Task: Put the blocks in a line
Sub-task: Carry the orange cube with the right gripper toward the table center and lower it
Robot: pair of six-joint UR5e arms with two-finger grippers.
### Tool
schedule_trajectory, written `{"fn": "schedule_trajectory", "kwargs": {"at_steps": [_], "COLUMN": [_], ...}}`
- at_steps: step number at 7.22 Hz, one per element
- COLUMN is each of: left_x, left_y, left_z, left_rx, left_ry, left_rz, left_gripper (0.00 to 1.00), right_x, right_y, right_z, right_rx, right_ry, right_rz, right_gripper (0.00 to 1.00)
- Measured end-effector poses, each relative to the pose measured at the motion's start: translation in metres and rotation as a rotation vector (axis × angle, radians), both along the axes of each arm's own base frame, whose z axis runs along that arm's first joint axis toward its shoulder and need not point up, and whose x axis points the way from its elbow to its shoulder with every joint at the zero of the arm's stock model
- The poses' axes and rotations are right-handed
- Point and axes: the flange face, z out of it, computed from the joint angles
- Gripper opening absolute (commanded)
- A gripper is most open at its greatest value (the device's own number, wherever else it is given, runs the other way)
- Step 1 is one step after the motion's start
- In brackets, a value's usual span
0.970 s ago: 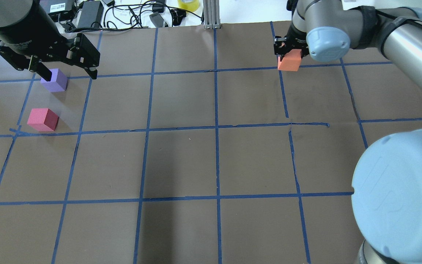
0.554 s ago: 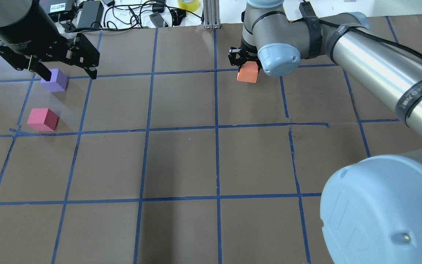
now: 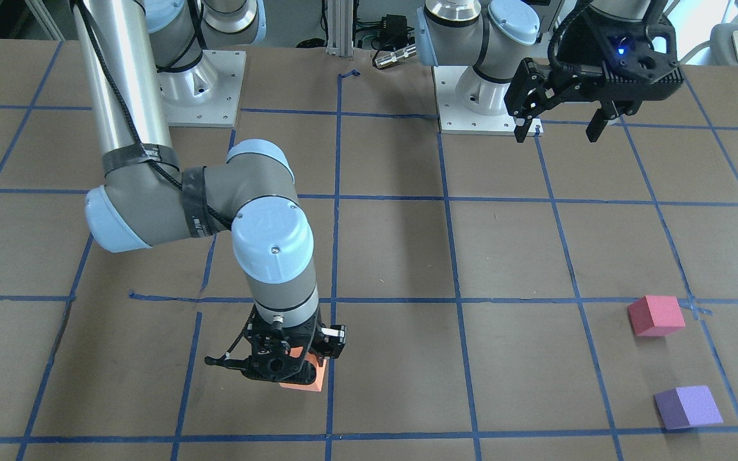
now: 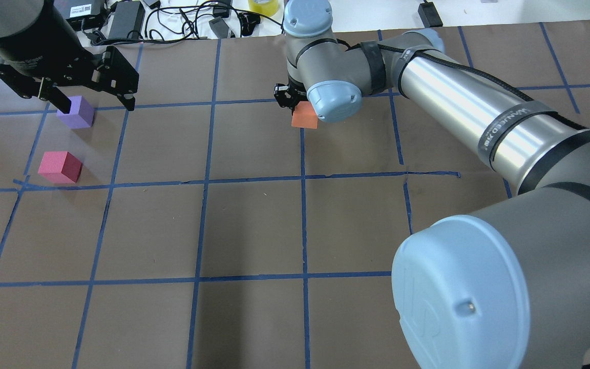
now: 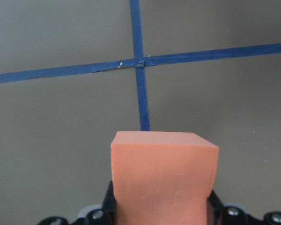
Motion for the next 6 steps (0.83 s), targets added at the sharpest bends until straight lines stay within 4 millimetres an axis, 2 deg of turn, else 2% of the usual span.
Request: {"fn": "schedule_trajectory", "kwargs": {"at_steps": [3, 6], "left_x": [0.000, 0.000], "left_y": [0.000, 0.001], "left_z": [-0.001, 0.000], "left_rx": [0.002, 0.001], "left_ry": [0.001, 0.000], "left_rz": [0.000, 0.000], "left_gripper": [1.00, 1.00], "right_x": [0.019, 0.025], "right_y": [-0.014, -0.027], "right_z": [-0.018, -0.037], "right_rx": [-0.005, 0.000], "right_ry": [0.012, 0.013], "right_rz": [0.087, 0.098], "right_gripper": [0.00, 0.07]}}
